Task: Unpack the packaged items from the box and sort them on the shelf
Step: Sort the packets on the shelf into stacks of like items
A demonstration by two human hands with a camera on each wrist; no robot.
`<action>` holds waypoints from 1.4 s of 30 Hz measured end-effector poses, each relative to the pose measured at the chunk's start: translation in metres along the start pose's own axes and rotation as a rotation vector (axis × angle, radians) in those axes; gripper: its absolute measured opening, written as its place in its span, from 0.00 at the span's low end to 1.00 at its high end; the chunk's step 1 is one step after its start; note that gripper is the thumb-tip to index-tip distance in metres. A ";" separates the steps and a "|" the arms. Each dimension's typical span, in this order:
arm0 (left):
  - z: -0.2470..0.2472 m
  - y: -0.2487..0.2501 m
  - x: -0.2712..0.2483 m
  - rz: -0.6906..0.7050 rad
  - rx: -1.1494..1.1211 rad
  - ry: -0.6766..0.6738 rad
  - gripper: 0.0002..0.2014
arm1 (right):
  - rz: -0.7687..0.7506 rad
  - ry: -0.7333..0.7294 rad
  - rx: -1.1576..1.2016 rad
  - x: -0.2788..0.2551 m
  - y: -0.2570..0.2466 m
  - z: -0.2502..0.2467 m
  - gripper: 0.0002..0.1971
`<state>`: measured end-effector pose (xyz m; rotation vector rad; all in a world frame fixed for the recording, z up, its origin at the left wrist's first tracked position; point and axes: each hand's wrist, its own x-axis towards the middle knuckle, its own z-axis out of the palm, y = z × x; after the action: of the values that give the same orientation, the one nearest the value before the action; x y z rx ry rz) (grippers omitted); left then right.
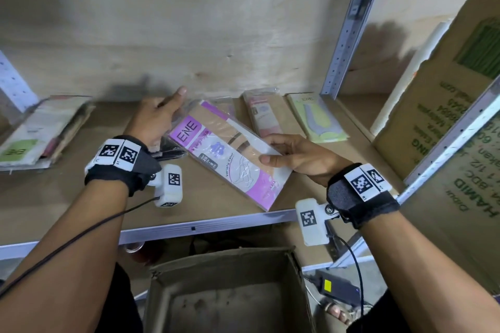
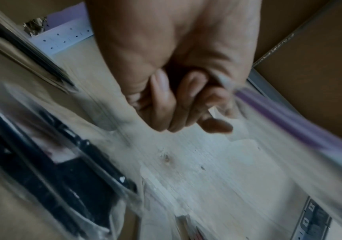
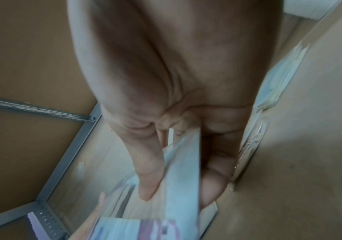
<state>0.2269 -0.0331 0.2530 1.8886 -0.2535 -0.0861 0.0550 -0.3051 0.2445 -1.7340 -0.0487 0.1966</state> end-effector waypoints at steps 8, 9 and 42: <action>-0.015 0.006 -0.023 -0.072 -0.169 -0.188 0.23 | -0.053 -0.026 -0.043 0.002 -0.004 0.006 0.13; -0.016 0.007 -0.024 -0.088 -0.162 -0.192 0.21 | -0.057 -0.029 -0.049 0.002 -0.004 0.007 0.13; 0.041 0.029 -0.010 -0.085 0.040 -0.145 0.10 | 0.069 0.487 -0.546 0.097 -0.048 0.016 0.19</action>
<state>0.2054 -0.0777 0.2664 1.9357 -0.2754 -0.2779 0.1521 -0.2672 0.2788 -2.2856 0.3433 -0.2140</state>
